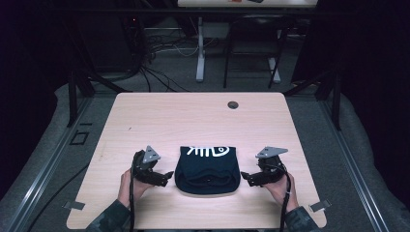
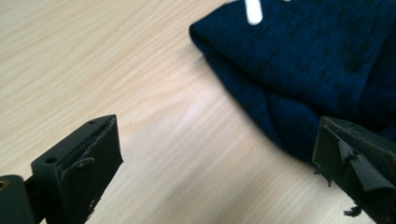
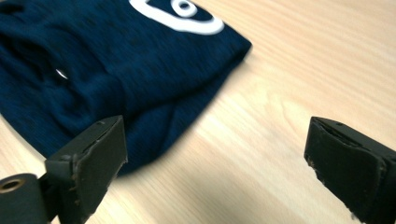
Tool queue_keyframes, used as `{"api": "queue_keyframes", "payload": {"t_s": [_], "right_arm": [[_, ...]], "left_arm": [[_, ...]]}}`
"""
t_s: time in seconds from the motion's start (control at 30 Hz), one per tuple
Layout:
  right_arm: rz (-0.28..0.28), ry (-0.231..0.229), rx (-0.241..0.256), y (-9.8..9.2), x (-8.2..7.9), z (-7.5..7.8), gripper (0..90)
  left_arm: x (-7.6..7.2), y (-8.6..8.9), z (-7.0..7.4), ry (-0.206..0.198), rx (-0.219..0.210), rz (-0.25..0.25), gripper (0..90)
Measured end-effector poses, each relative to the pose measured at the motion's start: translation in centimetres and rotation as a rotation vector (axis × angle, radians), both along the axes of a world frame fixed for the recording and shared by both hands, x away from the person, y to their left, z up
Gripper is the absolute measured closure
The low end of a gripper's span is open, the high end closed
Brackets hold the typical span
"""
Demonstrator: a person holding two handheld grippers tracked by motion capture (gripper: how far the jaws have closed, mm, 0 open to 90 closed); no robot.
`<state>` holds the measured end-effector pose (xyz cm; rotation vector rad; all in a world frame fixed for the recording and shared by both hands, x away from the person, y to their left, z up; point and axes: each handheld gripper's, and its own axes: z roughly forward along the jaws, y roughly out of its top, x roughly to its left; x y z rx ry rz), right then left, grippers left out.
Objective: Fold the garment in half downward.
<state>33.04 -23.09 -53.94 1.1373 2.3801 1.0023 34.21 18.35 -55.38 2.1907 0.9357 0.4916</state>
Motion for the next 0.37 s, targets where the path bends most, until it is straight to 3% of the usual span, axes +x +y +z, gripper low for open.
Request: {"api": "queue_keyframes", "payload": {"t_s": [0.13, 0.27, 0.37], "right_arm": [[-0.027, 0.024, 0.002, -0.9, -0.2, -1.2, 5.7], [-0.054, 0.032, -0.043, -1.5, -0.3, -2.5, 4.1], [-0.084, 0.034, -0.075, -1.9, 0.0, -3.3, 2.5]], "left_arm": [[-0.2, 0.9, -1.2, 0.023, 0.01, 0.023, 0.9], [0.4, 1.5, -1.9, 0.042, 0.032, 0.056, 0.0], [0.8, 2.0, -1.9, 0.045, 0.008, 0.085, 0.0]]}}
